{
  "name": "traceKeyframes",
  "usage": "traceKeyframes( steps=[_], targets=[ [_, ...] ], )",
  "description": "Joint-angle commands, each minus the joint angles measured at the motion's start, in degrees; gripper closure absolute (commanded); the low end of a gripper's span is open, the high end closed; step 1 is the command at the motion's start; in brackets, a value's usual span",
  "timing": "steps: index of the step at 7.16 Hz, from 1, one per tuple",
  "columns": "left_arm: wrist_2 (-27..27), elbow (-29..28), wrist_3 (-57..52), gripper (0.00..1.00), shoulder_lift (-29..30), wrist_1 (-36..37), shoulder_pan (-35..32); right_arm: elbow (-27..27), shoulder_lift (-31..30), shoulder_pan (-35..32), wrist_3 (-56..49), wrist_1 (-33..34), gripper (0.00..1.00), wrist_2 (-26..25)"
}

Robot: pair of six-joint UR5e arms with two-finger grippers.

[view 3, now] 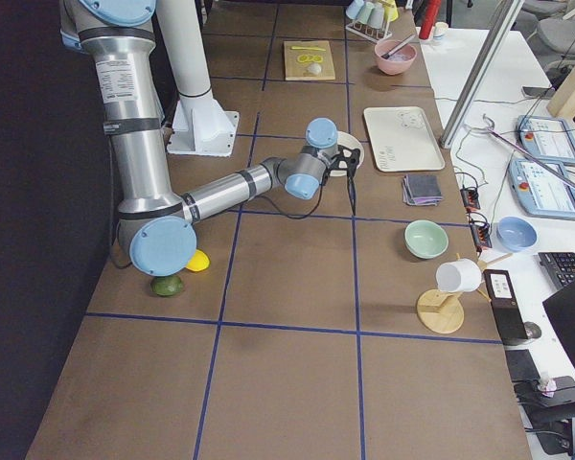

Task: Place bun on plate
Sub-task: 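Slide the white plate toward the table centre with the right gripper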

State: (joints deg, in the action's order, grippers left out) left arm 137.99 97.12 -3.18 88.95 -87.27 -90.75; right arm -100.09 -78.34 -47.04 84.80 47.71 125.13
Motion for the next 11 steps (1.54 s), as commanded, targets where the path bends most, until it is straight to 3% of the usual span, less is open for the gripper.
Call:
traceKeyframes(
  steps=[1, 3, 7, 8, 9, 10, 11],
  targets=[
    [0.00, -0.09, -0.07, 0.00, -0.09, -0.01, -0.04, 0.85, 8.86, 12.02, 7.80, 5.33, 1.00, -12.22],
    [0.00, -0.18, -0.07, 0.00, -0.09, -0.01, -0.04, 1.29, 12.67, 17.14, 7.92, 12.03, 1.00, -18.13],
    [0.09, -0.09, -0.43, 0.00, -0.18, -0.09, -0.04, 5.86, 15.94, 17.60, 7.92, 13.55, 0.99, -18.69],
    [0.09, -0.09, -0.60, 0.00, -0.18, -0.09, -0.13, 5.87, 15.85, 17.60, 7.83, 13.55, 0.86, -18.60],
    [0.09, 0.00, -0.60, 0.00, -0.09, -0.09, -0.04, 5.87, 15.94, 17.51, 7.92, 13.55, 0.31, -18.60],
    [-0.09, 0.78, -0.43, 0.00, 0.00, -1.40, 0.04, 5.17, 15.76, 17.16, 7.92, 13.47, 0.00, -18.60],
    [-0.09, 0.88, 0.10, 0.00, 0.08, -3.06, 0.13, 4.73, 15.76, 16.47, 7.92, 13.55, 0.00, -18.34]
  ],
)
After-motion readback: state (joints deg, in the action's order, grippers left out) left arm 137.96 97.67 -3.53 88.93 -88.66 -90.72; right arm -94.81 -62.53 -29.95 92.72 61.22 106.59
